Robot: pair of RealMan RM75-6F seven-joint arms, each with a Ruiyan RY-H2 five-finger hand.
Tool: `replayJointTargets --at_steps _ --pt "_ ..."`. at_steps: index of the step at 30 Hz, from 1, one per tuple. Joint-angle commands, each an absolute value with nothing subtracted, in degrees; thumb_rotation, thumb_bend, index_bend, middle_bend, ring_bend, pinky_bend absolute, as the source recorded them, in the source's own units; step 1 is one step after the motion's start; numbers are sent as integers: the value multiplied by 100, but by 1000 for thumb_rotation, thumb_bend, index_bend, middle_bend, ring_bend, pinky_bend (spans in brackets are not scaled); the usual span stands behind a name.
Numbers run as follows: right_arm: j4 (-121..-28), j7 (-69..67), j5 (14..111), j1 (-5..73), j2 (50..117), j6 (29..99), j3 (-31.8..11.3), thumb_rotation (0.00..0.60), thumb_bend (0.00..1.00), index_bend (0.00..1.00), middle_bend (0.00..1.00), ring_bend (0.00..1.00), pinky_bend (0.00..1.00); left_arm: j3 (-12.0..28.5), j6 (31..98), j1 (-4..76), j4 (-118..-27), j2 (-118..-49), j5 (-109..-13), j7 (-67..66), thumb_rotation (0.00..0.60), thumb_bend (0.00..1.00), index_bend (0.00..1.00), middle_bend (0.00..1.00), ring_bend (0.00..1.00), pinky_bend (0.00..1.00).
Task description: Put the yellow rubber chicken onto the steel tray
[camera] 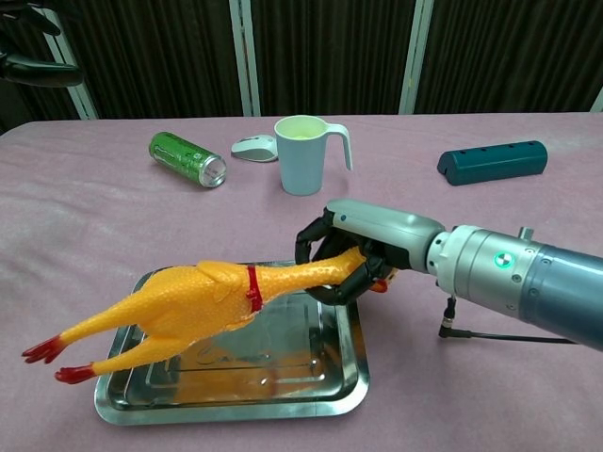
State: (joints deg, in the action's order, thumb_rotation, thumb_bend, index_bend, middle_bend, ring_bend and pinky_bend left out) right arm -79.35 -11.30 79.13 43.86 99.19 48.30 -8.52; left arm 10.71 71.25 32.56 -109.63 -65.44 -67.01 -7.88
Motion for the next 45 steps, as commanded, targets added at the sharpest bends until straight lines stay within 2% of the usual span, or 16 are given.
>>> replayJointTargets --at_steps 1,3,5,7,9,11,20,27,29,30,33,35,37,41,45 --pt "-7848 -969 7767 4399 9997 4800 -877 600 823 638 640 523 667 1093 7107 3250 -10961 -6544 -6694 -792 518 0 0 58 96 340" --pt "-7874 -904 7731 4412 9952 4730 -848 600 709 457 518 389 509 1107 7087 3249 -10957 -6550 -6685 -804 519 0 0 57 96 338" --pt "-7935 -868 7698 4440 9879 4619 -816 600 511 262 375 233 335 1125 7059 3255 -10958 -6557 -6673 -809 519 0 0 54 95 336" --pt "-8001 -775 7666 4466 9791 4544 -797 600 346 123 269 130 228 1149 7042 3259 -10970 -6564 -6667 -812 517 0 0 51 88 335" --pt "-8100 -708 7668 4455 9722 4578 -793 600 210 21 183 50 147 1173 7041 3266 -10987 -6572 -6677 -836 519 0 0 46 79 334" --pt "-8195 -652 7681 4440 9660 4631 -794 600 154 0 136 16 99 1185 7028 3270 -11004 -6578 -6669 -862 519 0 0 44 78 333" --pt "-8555 -464 7710 4378 9364 4841 -825 600 48 0 59 0 0 1232 7029 3249 -11075 -6572 -6681 -918 520 0 0 38 78 327" --pt "-8892 -362 7922 4188 8933 5308 -839 600 45 0 55 0 16 1287 7129 3191 -11065 -6530 -6722 -925 514 0 0 42 78 312" --pt "-9000 -351 7998 4073 8747 5541 -848 600 45 1 69 8 69 1278 7165 3161 -11031 -6515 -6736 -954 529 0 0 44 78 295" --pt "-9044 -362 8025 4003 8648 5668 -855 600 46 11 82 16 92 1268 7177 3141 -11012 -6504 -6746 -957 555 0 0 45 78 282" --pt "-9121 -424 8069 3714 8357 6208 -930 600 146 154 184 107 198 1198 7238 3045 -10930 -6441 -6761 -1028 600 0 0 50 78 259" --pt "-9119 -438 8062 3538 8206 6516 -979 600 272 322 273 197 280 1145 7302 2964 -10864 -6412 -6788 -1049 600 0 1 63 78 250" --pt "-9102 -398 8031 3385 8033 6741 -1009 600 320 397 306 227 294 1081 7369 2871 -10799 -6390 -6822 -1042 600 0 22 90 79 248" --pt "-8957 -142 7942 3082 7717 7145 -1032 600 331 415 317 238 297 949 7565 2632 -10648 -6360 -6959 -904 600 4 81 116 85 248" --pt "-8718 128 7842 2736 7519 7566 -1006 600 331 399 317 238 296 776 7965 2299 -10357 -6438 -7221 -784 600 6 95 122 85 221"
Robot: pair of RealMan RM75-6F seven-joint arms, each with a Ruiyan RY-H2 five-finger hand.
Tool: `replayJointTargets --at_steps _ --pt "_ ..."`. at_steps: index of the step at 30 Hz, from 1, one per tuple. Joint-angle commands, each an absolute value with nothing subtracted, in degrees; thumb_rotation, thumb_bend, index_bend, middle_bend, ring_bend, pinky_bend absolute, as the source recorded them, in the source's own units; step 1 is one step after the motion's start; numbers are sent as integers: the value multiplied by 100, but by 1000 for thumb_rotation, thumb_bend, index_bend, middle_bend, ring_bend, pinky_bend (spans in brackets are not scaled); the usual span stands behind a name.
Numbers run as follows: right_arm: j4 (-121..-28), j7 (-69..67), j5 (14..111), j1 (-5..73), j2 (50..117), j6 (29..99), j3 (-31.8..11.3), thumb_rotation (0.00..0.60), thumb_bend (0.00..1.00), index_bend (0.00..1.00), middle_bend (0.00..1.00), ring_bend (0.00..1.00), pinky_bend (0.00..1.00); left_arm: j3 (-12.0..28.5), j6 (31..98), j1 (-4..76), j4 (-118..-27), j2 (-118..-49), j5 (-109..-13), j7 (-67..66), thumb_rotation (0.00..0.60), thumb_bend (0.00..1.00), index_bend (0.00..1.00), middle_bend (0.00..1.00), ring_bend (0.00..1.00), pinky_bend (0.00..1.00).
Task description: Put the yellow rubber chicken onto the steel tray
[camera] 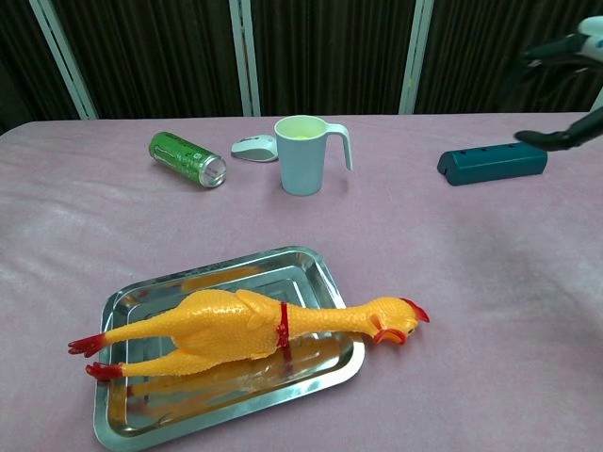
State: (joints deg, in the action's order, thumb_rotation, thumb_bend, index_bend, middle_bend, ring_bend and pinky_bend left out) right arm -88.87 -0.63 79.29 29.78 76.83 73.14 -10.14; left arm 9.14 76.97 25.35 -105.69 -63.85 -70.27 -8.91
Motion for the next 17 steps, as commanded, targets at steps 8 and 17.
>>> replayJointTargets --at_steps 8,17 --pt "-8497 393 7596 2079 7181 7917 -736 600 331 179 263 101 163 394 8496 1711 -9859 -6526 -7779 -301 600 6 98 103 85 161" --pt "-8505 35 7700 1397 7091 8478 -522 600 331 147 242 75 126 27 8832 1171 -9507 -6627 -8215 99 600 5 76 89 79 126"
